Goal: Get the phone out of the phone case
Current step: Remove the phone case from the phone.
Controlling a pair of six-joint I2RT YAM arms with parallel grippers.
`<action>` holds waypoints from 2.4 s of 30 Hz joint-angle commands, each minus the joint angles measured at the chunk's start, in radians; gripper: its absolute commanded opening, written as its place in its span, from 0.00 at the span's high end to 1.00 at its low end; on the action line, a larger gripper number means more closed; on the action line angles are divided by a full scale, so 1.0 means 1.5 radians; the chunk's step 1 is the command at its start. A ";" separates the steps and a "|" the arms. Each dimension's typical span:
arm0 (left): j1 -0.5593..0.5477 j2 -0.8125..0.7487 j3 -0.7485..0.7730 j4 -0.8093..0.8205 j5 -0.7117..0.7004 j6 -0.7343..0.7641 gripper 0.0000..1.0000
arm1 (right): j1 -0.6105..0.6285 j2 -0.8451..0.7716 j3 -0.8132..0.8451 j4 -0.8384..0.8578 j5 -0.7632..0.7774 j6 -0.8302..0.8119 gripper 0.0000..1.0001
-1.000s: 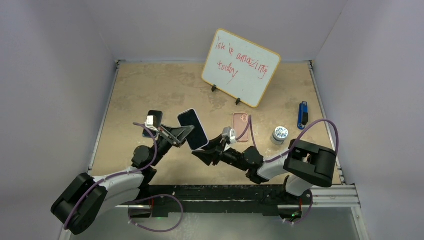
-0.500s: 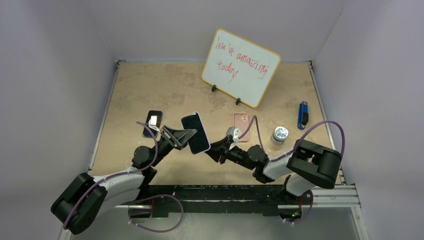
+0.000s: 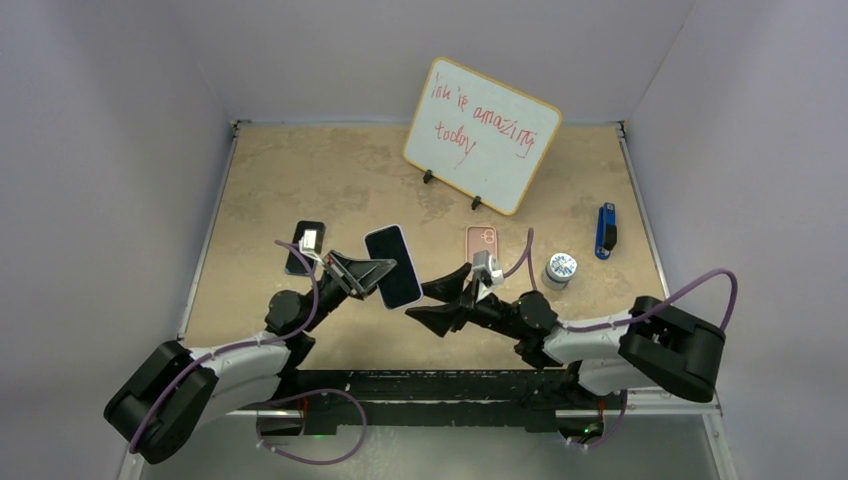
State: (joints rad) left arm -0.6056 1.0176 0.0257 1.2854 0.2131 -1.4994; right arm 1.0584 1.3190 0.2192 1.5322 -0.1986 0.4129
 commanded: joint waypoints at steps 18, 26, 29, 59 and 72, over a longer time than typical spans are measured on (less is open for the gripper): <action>-0.003 -0.003 0.052 0.097 0.070 -0.019 1.00 | -0.002 -0.106 0.027 -0.074 -0.061 -0.052 0.74; -0.003 0.002 0.062 0.115 0.092 -0.052 1.00 | -0.045 -0.116 0.023 -0.119 -0.097 -0.097 0.98; -0.003 0.002 0.057 0.122 0.094 -0.065 1.00 | -0.064 -0.124 0.012 -0.119 -0.093 -0.099 1.00; -0.003 0.035 0.146 0.036 0.202 0.089 1.00 | -0.078 -0.300 0.075 -0.456 -0.251 -0.114 0.51; -0.003 0.011 0.173 0.007 0.240 0.115 1.00 | -0.078 -0.304 0.096 -0.451 -0.233 -0.100 0.59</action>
State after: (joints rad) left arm -0.6109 1.0710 0.2230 1.2366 0.5503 -1.3575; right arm 0.9371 0.8581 0.3023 0.8421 -0.5419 0.2680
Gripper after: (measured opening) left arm 0.166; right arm 0.444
